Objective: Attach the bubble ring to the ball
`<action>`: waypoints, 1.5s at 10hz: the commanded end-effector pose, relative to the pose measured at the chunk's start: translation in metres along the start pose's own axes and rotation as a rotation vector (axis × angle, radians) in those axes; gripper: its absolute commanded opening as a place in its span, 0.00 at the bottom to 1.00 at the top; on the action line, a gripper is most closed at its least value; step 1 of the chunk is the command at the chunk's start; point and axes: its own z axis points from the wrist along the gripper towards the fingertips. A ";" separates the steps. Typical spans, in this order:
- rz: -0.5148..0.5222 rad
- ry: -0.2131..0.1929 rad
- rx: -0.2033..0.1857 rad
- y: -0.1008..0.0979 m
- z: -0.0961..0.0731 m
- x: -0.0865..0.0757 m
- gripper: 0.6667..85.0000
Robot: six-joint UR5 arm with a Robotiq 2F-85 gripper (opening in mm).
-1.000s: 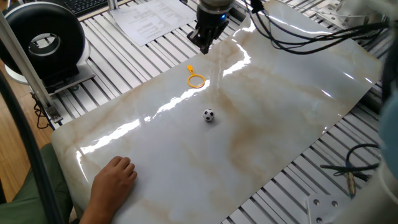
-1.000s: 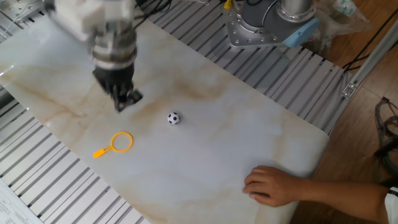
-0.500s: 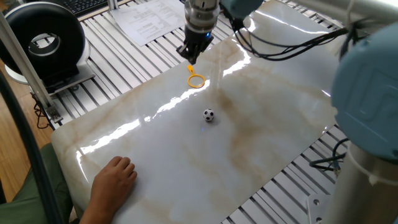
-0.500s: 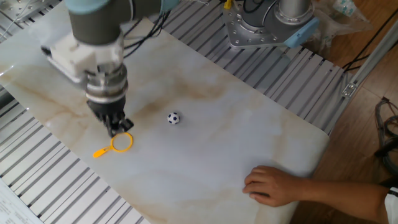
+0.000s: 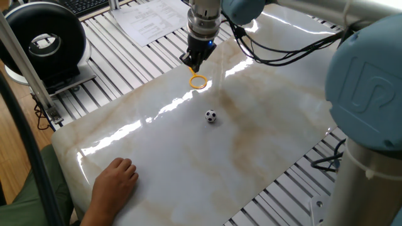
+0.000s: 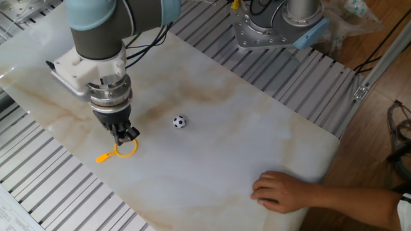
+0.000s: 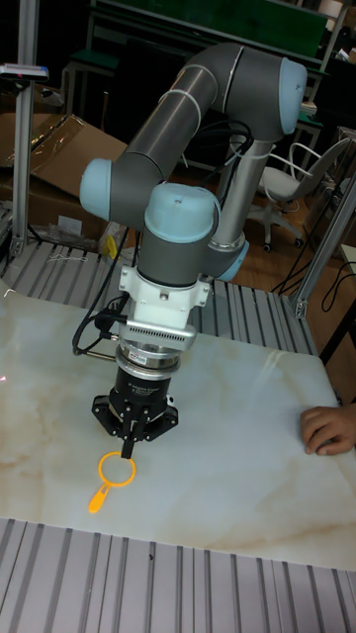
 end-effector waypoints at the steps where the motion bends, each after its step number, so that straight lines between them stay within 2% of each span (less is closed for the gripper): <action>1: 0.029 0.034 0.018 -0.007 0.002 0.009 0.01; 2: 0.043 0.030 -0.025 0.004 0.002 0.007 0.01; 3: 0.072 0.020 -0.036 0.007 0.002 0.004 0.01; 4: 0.110 0.018 -0.010 0.000 0.002 0.004 0.01; 6: 0.164 -0.020 0.024 -0.009 0.002 -0.005 0.01; 7: 0.096 -0.015 0.059 -0.018 0.002 -0.003 0.01; 8: 0.057 0.023 0.053 -0.016 0.002 0.006 0.08; 9: 0.021 0.030 0.059 -0.027 0.000 0.002 0.15; 10: 0.018 0.024 0.045 -0.032 0.000 -0.004 0.21; 11: 0.018 0.016 0.055 -0.036 0.006 -0.009 0.25; 12: 0.026 0.007 0.047 -0.035 0.013 -0.014 0.32; 13: 0.048 0.002 0.032 -0.029 0.016 -0.017 0.35; 14: 0.050 -0.008 0.058 -0.031 0.019 -0.022 0.36; 15: 0.050 -0.020 0.056 -0.031 0.024 -0.028 0.35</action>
